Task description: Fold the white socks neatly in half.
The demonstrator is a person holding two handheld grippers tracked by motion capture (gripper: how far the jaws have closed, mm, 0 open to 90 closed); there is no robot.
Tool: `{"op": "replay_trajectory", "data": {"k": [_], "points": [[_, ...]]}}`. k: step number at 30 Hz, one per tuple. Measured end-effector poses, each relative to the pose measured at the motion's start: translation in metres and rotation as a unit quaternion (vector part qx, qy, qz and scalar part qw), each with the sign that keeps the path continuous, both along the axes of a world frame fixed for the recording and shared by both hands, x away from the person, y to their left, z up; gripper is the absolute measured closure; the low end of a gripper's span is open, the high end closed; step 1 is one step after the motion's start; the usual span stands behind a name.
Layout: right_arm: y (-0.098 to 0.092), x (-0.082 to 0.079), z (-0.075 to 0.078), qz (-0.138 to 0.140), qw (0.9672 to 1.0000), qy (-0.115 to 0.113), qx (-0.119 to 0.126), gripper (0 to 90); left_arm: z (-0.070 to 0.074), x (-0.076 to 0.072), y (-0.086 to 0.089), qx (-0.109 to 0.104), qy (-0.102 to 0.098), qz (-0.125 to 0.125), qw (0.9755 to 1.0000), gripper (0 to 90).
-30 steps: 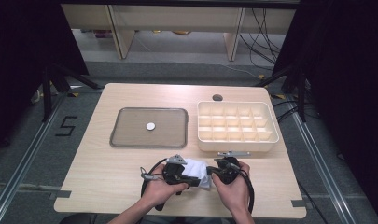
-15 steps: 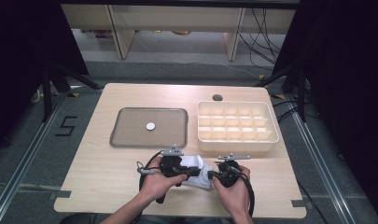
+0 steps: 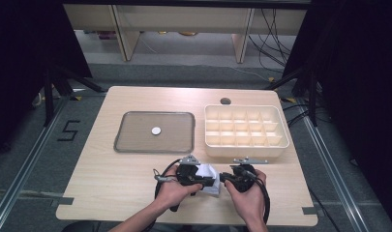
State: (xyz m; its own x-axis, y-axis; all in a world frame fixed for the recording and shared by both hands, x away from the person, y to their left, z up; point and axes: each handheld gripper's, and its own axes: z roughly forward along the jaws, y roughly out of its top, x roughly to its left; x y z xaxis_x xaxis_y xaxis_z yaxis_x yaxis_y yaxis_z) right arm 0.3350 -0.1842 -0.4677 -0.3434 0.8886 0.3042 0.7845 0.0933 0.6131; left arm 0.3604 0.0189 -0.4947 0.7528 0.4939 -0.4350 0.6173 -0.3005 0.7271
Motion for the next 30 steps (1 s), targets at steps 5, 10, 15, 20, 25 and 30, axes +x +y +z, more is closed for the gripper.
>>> {"op": "replay_trajectory", "data": {"k": [5,10,15,20,25,30], "points": [[-0.003,-0.001,0.008,-0.02,0.9996,-0.015,0.01,76.9,-0.007,0.0,-0.005,0.006,0.0,-0.007,1.0,79.8],[-0.006,0.0,0.007,-0.008,0.9994,-0.034,-0.001,76.1,0.0,-0.002,0.004,-0.003,-0.01,-0.008,0.9999,70.9],[0.002,-0.002,0.015,0.013,0.9984,-0.054,-0.002,77.1,0.015,-0.005,0.033,-0.013,-0.028,0.006,0.9995,75.1],[0.018,-0.003,0.022,0.047,0.9972,-0.058,0.004,83.5,0.009,0.0,0.06,0.012,-0.014,0.043,0.9989,86.5],[0.034,0.002,0.017,0.084,0.9955,-0.04,-0.018,87.4,-0.002,0.005,0.059,0.024,0.006,0.051,0.9984,87.4],[0.041,0.009,-0.004,0.077,0.9958,0.008,-0.048,87.4,-0.016,0.01,0.054,0.034,0.021,0.05,0.9979,87.7]]}}
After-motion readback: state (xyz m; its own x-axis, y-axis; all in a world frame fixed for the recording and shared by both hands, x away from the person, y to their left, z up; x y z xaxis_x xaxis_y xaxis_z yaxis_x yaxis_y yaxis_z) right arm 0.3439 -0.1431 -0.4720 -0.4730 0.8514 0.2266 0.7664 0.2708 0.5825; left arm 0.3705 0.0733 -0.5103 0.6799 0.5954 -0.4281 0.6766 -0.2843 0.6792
